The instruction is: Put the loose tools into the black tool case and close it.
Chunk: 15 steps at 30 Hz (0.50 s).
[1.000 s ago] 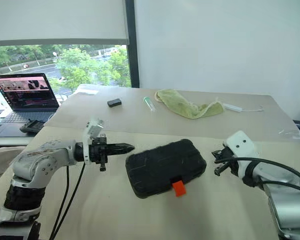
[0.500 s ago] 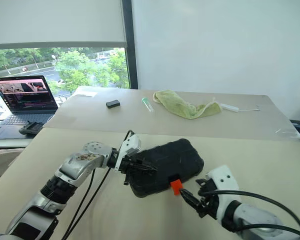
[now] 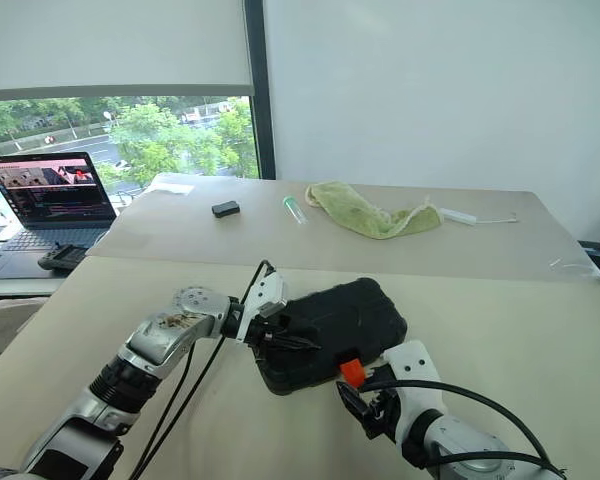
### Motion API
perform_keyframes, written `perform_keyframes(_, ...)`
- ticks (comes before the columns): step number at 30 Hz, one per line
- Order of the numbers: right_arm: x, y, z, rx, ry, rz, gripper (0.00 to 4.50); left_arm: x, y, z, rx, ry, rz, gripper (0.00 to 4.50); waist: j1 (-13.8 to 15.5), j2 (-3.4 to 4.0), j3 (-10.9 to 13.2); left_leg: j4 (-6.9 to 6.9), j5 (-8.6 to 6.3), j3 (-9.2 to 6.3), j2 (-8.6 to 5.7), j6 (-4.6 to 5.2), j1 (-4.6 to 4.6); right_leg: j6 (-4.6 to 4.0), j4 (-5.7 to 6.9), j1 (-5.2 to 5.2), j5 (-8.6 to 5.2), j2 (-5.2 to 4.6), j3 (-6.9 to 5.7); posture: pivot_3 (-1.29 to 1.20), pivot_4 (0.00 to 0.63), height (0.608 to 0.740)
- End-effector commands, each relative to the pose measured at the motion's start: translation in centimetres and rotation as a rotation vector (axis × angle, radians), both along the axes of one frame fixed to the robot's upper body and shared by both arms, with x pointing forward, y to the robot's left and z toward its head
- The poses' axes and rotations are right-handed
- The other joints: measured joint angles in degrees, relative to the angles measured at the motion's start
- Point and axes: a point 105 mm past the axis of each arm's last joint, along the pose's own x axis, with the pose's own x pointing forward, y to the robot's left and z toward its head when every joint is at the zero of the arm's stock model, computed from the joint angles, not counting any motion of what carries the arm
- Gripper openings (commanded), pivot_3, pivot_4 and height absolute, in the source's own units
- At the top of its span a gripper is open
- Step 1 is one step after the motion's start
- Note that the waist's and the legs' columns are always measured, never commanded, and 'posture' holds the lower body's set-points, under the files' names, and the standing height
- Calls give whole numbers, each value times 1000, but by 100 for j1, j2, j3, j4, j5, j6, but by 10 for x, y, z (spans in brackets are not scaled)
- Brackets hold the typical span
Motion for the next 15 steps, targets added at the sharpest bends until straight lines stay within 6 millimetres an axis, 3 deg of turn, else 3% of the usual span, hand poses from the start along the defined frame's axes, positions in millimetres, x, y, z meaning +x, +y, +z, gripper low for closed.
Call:
perform_keyframes(1,2,2,3,-4,-8,21,2811,0,7,-18,65,23,31,1916,2,0,0,0,0,0,0,0,0,0,0,0,0,1,0,0,150,740)
perform_keyframes(6,3,5,1,-18,7,43,1272,-1,6,-17,66,14,30,1916,-2,0,0,0,0,0,1,0,0,0,0,0,0,1,0,0,150,740)
perform_keyframes(14,3,7,0,-18,20,64,1245,-3,5,-18,65,15,24,1916,-6,0,-1,0,0,0,1,0,0,0,0,0,0,2,0,0,150,740)
perform_keyframes(15,3,7,0,-16,22,65,2246,-3,4,-18,65,15,23,1916,-5,0,-1,0,0,0,1,0,0,0,0,0,0,2,1,0,150,740)
